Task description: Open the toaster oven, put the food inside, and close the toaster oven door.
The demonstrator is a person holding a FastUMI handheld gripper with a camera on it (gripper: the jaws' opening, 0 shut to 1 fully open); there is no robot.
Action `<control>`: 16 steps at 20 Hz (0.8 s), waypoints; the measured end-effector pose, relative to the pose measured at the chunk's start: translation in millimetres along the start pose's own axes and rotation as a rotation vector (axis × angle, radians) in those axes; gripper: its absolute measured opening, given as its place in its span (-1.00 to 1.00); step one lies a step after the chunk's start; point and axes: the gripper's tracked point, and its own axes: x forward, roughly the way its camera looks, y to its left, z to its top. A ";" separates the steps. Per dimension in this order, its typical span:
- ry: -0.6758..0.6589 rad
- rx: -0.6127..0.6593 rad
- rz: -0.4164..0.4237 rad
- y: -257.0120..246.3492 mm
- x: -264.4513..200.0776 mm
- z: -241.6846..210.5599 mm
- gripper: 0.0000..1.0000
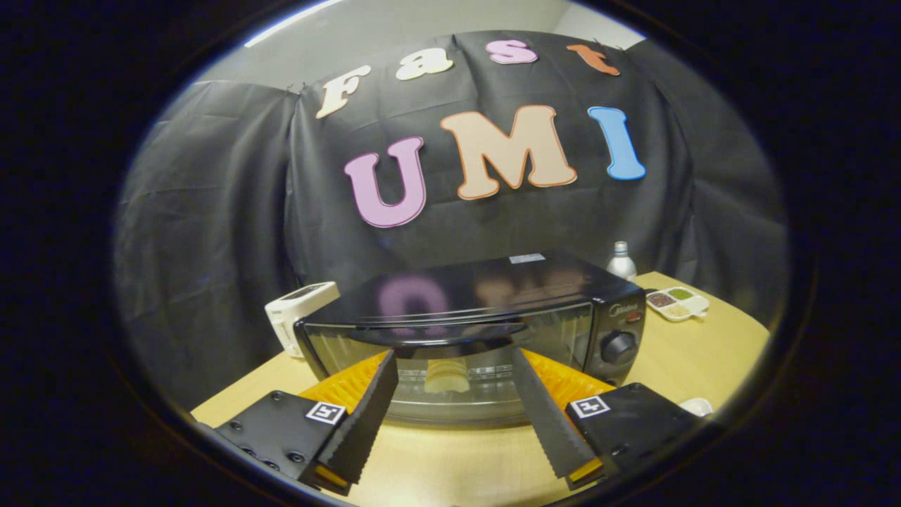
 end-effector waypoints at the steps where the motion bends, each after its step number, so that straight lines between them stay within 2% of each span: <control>1: -0.007 -0.009 0.000 -0.5 -0.1 2.3 0.99; 6: -0.027 -0.043 -0.009 -7.4 -9.8 14.8 0.99; 16: -0.155 -0.093 0.025 -17.1 -68.8 107.5 0.99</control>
